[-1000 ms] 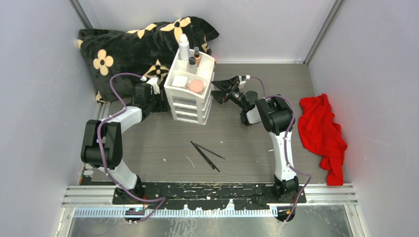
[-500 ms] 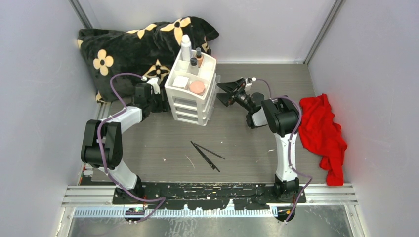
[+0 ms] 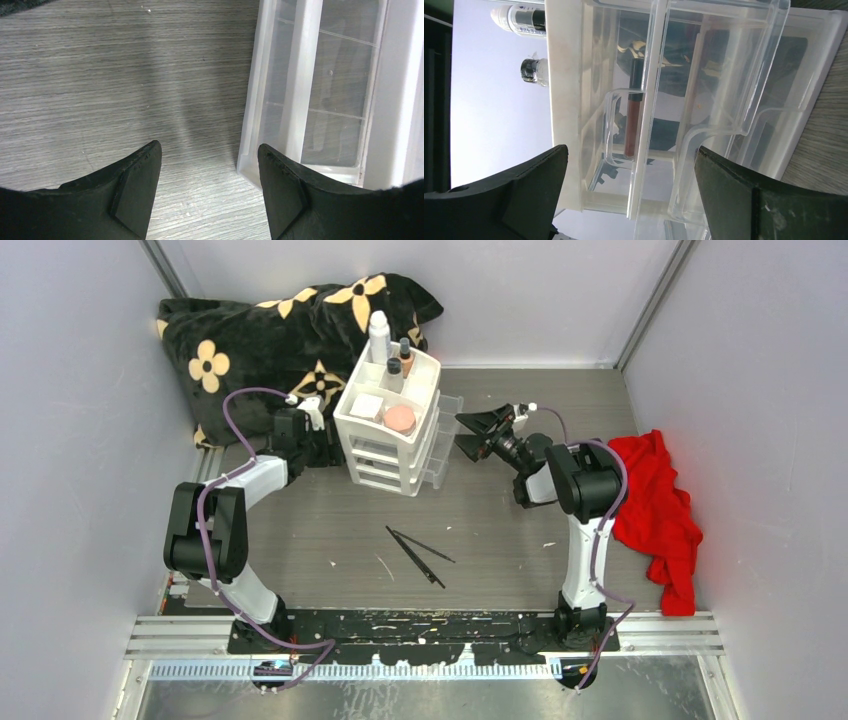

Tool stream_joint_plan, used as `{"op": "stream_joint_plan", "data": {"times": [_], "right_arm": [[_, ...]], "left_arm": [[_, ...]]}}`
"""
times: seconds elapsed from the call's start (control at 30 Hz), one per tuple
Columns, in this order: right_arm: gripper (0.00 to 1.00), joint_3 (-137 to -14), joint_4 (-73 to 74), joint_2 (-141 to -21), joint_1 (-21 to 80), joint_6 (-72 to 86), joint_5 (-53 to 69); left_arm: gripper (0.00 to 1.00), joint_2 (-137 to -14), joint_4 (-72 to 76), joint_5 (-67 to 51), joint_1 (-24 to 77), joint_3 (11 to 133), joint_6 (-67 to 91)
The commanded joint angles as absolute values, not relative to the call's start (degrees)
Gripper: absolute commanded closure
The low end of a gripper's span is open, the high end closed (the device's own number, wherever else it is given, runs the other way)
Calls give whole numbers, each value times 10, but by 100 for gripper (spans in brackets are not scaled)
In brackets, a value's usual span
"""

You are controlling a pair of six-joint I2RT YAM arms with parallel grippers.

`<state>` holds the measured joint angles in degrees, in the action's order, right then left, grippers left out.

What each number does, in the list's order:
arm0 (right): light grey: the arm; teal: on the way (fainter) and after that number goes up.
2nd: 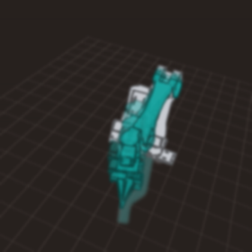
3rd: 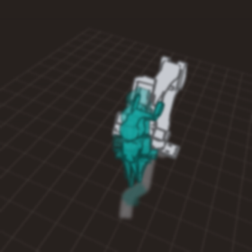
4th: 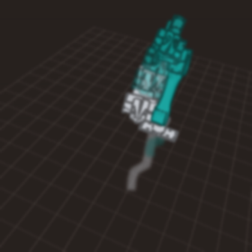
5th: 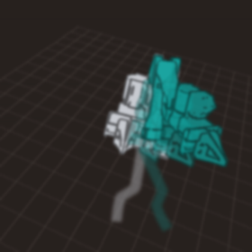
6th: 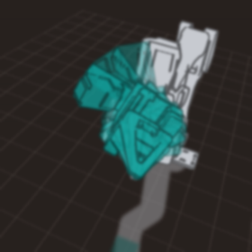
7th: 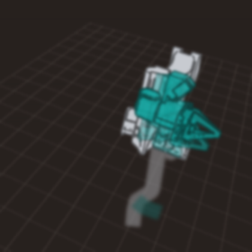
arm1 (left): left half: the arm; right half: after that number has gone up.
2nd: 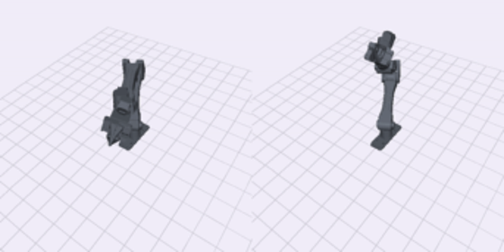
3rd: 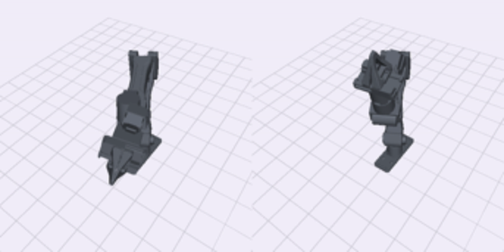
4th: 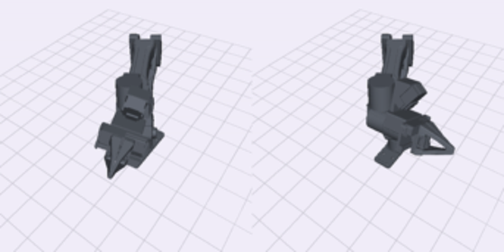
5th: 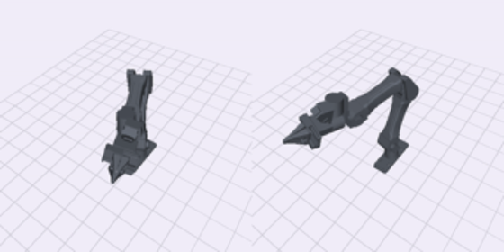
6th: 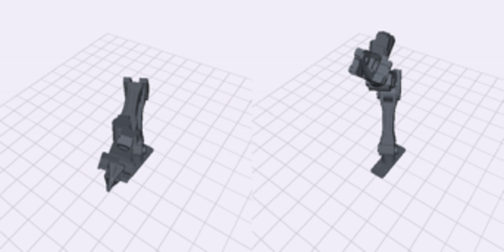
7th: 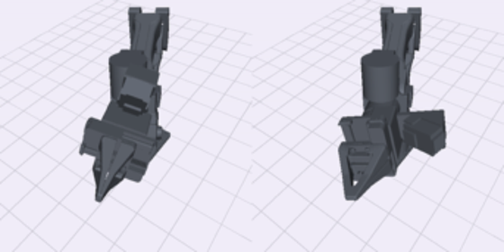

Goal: Organize the makeup
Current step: Open the drawer in the storage box.

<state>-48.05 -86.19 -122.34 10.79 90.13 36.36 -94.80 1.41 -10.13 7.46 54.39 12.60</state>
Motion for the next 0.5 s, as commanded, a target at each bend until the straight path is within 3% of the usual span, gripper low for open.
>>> {"op": "stream_joint_plan", "data": {"times": [0.0, 0.47], "right_arm": [[0, -471, -973, -1178, 97, 893, 381], [0, -438, -972, -1177, 81, 887, 403]], "left_arm": [[29, -946, 40, -110, 78, 551, 120], [29, -948, 41, -114, 78, 552, 121]]}}
